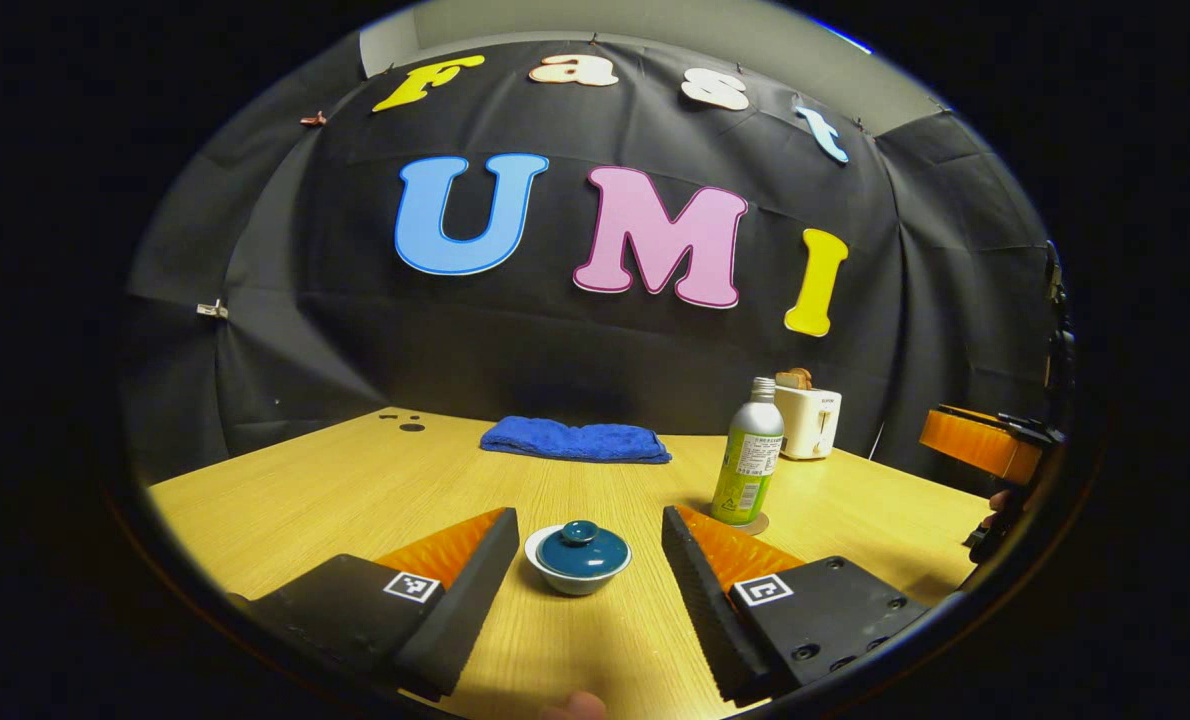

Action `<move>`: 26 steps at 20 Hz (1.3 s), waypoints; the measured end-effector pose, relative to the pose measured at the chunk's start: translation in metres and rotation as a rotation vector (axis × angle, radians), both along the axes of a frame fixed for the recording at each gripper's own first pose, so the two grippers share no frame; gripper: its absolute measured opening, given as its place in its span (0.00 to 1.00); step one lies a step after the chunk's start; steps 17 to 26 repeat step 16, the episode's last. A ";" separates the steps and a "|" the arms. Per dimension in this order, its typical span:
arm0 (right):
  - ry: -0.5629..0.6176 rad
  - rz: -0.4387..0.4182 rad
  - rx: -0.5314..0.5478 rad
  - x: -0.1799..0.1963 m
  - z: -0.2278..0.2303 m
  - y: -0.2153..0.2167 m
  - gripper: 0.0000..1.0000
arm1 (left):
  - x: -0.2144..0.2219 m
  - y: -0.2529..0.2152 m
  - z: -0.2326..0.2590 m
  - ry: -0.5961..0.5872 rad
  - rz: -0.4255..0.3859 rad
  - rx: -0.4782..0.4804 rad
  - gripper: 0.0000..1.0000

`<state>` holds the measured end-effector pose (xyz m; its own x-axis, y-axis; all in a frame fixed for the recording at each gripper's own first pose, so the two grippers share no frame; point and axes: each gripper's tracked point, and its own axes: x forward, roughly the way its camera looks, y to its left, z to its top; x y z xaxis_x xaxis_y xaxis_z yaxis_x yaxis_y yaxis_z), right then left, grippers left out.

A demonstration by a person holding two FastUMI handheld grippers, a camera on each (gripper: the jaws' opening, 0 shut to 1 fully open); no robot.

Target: Open the teacup lid with one hand, grasp the water bottle and pour water into the teacup with the other hand; after pouring, place the water bottle on the coaster and then close the teacup lid.

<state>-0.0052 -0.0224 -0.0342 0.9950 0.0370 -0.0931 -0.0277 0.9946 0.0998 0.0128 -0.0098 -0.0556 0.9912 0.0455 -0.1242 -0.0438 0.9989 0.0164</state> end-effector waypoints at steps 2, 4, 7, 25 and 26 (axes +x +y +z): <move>-0.001 -0.001 -0.006 -0.001 0.001 0.000 0.92 | 0.000 0.000 0.000 -0.003 0.002 0.005 0.91; -0.003 -0.001 -0.008 -0.001 0.001 -0.001 0.92 | 0.000 -0.002 -0.001 -0.003 -0.004 -0.001 0.91; -0.002 -0.006 -0.008 0.000 0.001 -0.002 0.98 | 0.000 -0.002 0.000 -0.005 -0.005 0.003 0.91; -0.002 -0.002 -0.007 0.000 0.000 0.000 0.98 | 0.001 -0.002 -0.002 -0.004 -0.009 -0.005 0.91; -0.002 -0.002 -0.007 0.000 0.000 0.000 0.98 | 0.001 -0.002 -0.002 -0.004 -0.009 -0.005 0.91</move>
